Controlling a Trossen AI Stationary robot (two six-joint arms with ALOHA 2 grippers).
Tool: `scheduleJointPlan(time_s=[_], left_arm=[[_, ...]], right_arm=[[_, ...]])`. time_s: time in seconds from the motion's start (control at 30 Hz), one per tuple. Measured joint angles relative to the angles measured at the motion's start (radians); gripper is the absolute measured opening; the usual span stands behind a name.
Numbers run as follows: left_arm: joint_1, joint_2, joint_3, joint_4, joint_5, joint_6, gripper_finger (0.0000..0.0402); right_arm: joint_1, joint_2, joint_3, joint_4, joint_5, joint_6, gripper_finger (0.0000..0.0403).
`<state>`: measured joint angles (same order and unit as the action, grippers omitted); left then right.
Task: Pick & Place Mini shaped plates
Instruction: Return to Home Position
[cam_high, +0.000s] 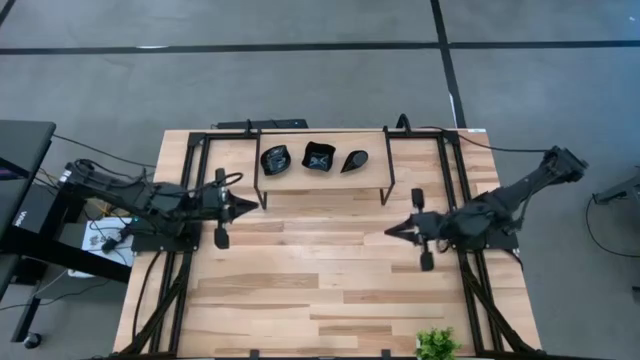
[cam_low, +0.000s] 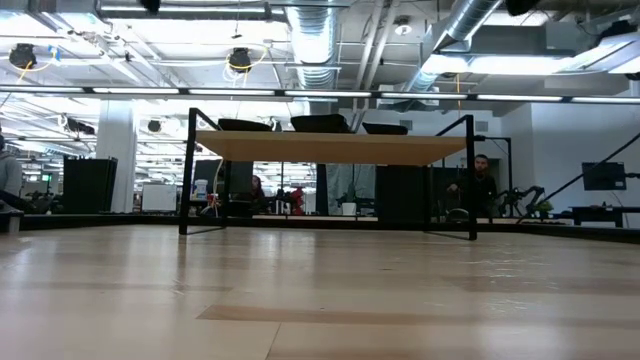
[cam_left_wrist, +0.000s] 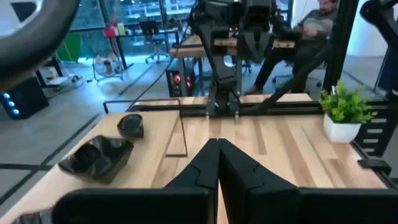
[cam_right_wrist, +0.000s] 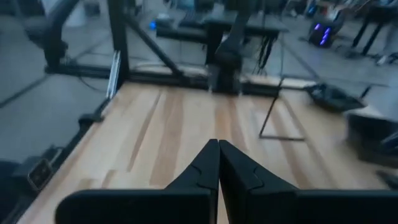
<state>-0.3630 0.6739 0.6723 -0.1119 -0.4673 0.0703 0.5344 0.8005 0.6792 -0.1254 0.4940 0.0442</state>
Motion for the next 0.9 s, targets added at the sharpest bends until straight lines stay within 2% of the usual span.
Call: scheduleJointPlan(time_s=[0.2,0.53,0.77,0.9], left_arm=[[0.000,-0.198,-0.195,0.041,-0.004,-0.005,0.0007],[-0.001,-0.538,-0.455,0.180,-0.003,-0.021,0.0007],[0.000,-0.672,-0.539,0.188,-0.005,0.008,0.0008],[0.000,-0.673,-0.581,0.208,-0.011,-0.001,0.0008]], right_arm=[[-0.036,-0.173,-0.036,-0.016,-0.035,0.006,0.0001],[-0.040,-0.457,-0.374,0.196,-0.076,-0.045,0.0001],[-0.040,-0.674,-0.533,0.209,-0.077,-0.047,0.0001],[-0.040,-0.797,-0.603,0.210,-0.077,-0.072,0.0001]])
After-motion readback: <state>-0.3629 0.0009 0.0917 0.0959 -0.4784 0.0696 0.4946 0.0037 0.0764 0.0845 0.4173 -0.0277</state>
